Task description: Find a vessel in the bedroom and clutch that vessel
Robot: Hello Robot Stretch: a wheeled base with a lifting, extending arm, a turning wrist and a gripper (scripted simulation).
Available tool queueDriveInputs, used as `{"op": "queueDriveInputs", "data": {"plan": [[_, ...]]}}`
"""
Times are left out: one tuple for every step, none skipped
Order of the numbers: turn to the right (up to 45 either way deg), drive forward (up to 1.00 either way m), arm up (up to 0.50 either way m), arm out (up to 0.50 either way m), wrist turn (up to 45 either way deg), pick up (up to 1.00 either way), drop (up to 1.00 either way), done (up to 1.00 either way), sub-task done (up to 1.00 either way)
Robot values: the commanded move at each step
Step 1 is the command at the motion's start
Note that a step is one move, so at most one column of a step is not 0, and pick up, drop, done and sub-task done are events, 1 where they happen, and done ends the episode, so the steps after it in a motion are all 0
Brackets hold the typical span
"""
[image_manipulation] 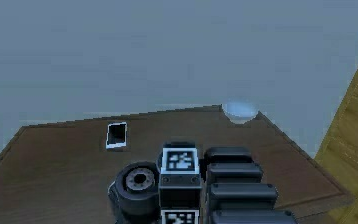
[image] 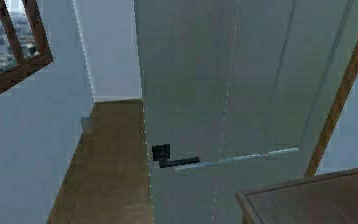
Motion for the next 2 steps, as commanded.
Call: {"op": "queueDriveInputs", "data": {"plan": [[0.0, 0.0, 0.0, 0.0, 45.0, 0.0, 0.0, 0.0, 0.0], [0.0, 0.0, 0.0, 0.0, 45.0, 0.0, 0.0, 0.0, 0.0]]}}
